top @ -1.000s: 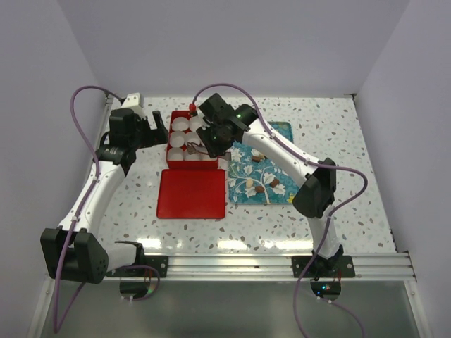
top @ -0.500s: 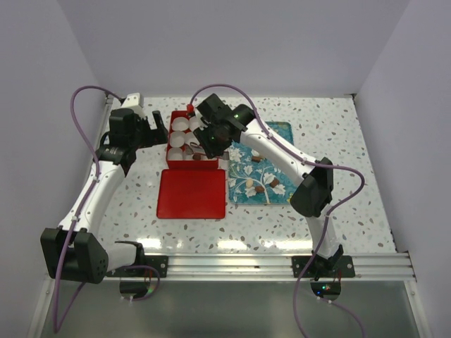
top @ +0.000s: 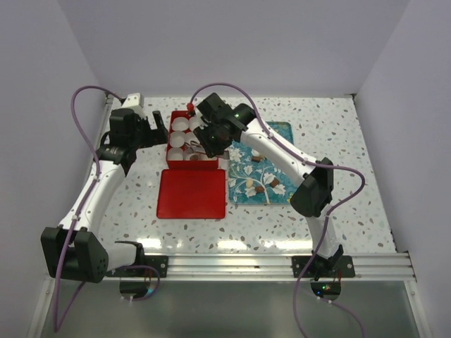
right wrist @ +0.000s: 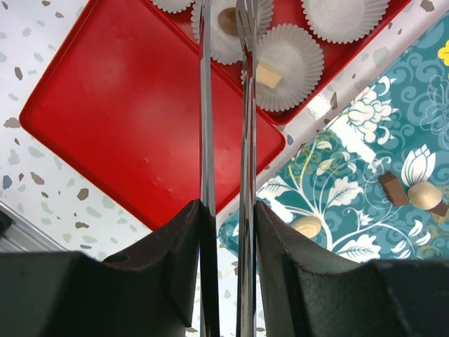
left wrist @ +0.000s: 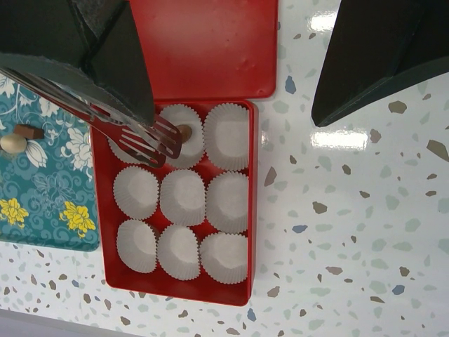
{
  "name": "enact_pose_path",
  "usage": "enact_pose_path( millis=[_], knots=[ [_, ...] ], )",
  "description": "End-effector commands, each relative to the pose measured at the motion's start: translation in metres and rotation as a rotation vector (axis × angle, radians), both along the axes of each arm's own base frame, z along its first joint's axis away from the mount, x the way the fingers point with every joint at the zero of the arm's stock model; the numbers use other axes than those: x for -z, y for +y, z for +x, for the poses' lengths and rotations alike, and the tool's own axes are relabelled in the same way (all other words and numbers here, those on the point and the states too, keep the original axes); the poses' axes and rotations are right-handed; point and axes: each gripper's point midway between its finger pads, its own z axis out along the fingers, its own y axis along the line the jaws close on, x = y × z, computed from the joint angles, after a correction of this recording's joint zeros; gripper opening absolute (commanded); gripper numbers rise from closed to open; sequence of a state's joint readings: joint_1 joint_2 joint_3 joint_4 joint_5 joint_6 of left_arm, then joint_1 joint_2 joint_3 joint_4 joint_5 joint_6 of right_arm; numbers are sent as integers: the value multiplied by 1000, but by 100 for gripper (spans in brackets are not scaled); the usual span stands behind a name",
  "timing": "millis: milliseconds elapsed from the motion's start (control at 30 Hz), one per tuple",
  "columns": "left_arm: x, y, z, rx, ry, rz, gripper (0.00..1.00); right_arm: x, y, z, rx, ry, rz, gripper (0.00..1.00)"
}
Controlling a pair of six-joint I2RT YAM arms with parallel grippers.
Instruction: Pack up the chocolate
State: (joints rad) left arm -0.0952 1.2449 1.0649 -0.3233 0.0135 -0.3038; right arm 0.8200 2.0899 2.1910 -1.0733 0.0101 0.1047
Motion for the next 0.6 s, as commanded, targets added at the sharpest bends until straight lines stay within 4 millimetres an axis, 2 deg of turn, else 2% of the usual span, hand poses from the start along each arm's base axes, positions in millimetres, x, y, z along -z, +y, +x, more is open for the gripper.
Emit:
enact_pose_path(
  millis=[0, 167, 200, 267, 300, 400, 433, 500, 533, 567],
  knots=[
    [-5, -1, 4, -3, -25, -1, 100, -41, -3, 3, 8, -89, 48, 38],
    [-4, -2, 3, -2, -21, -5, 100, -48, -26, 6, 55, -118, 15, 38],
    [-4, -3, 3, -1, -21, -6, 100, -56, -32, 6, 70, -133, 29, 38],
    [-5, -3, 4, 0, -26, -5, 100, -52, -49, 12, 113, -128, 12, 38],
    [-5, -2, 4, -2, -24, -4, 100, -60, -57, 12, 129, -141, 22, 38],
    [-5, -2, 5, -1, -27, -6, 100, -59, -86, 21, 194, -136, 6, 38],
    [-6, -3, 5, 0, -32, -6, 100, -63, -103, 24, 231, -140, 9, 38],
    [-6, -3, 6, 1, -32, -6, 100, -65, -120, 27, 265, -147, -1, 38],
    [-7, -3, 6, 1, -33, -7, 100, -68, -138, 28, 297, -156, -9, 39],
    [-7, -4, 7, 4, -35, -8, 100, -67, -147, 29, 312, -155, -22, 39]
  ],
)
